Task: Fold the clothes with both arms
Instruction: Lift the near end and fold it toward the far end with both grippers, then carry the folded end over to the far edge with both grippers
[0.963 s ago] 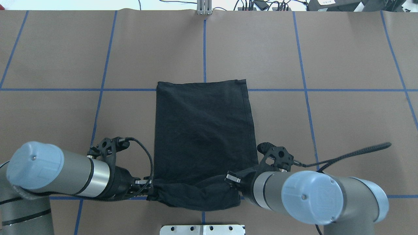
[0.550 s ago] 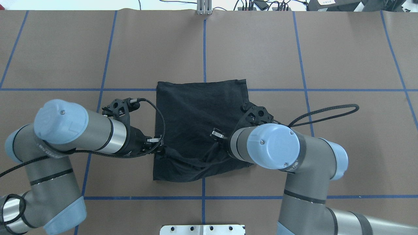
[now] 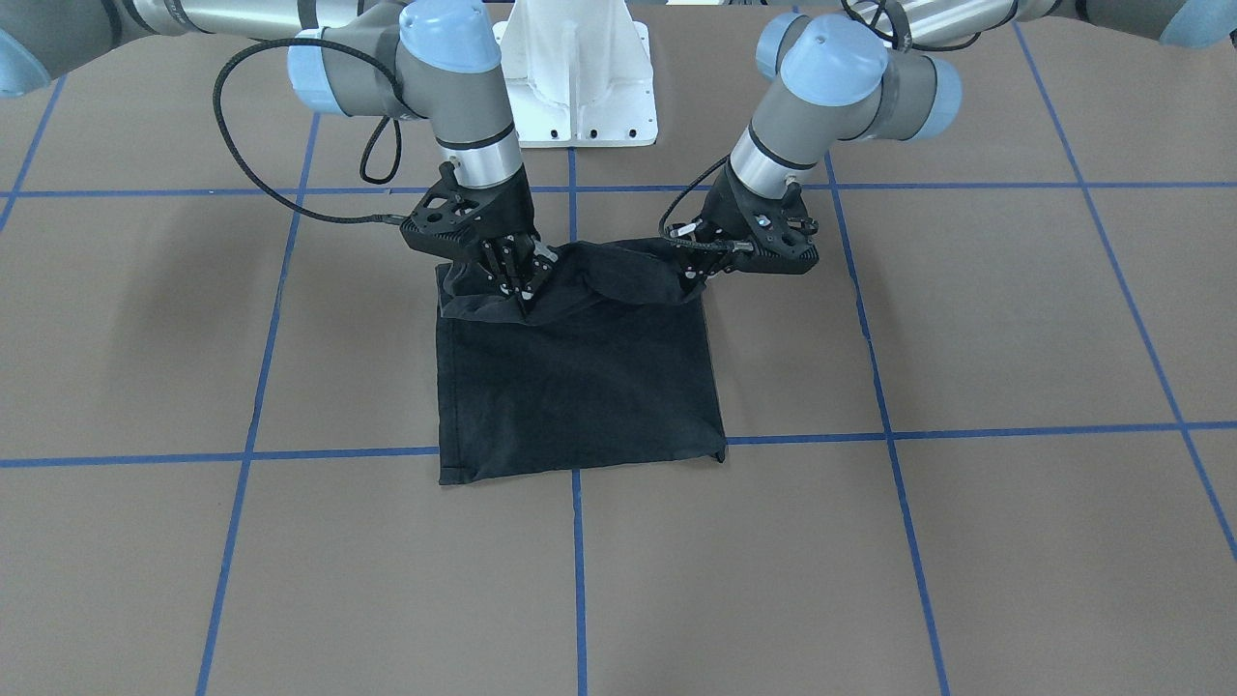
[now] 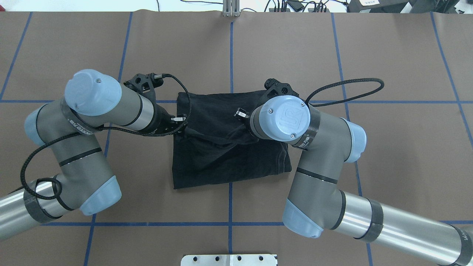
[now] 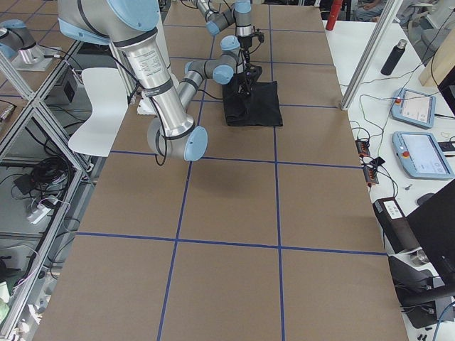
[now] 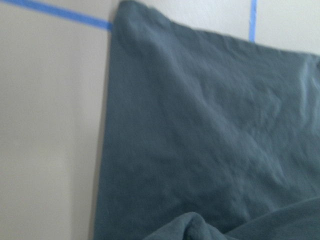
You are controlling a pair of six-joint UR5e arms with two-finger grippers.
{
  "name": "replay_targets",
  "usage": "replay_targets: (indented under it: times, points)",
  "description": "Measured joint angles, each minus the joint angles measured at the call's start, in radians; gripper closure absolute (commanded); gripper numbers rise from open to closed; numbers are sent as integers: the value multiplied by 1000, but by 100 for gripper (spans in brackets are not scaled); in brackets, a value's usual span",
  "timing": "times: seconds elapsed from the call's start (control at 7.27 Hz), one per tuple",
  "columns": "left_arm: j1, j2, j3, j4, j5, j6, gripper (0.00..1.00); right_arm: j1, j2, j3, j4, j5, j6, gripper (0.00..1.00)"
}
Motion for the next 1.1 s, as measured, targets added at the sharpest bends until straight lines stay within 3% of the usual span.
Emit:
replay_targets:
  times: [0.55,1.1]
  points:
    - [-49,-40,66,-2,10,30,100,49,17,-70,1,1,-46,100]
    - [-58,-118,217,-6,45,49,100,69,97,-185,2,2,-52,100]
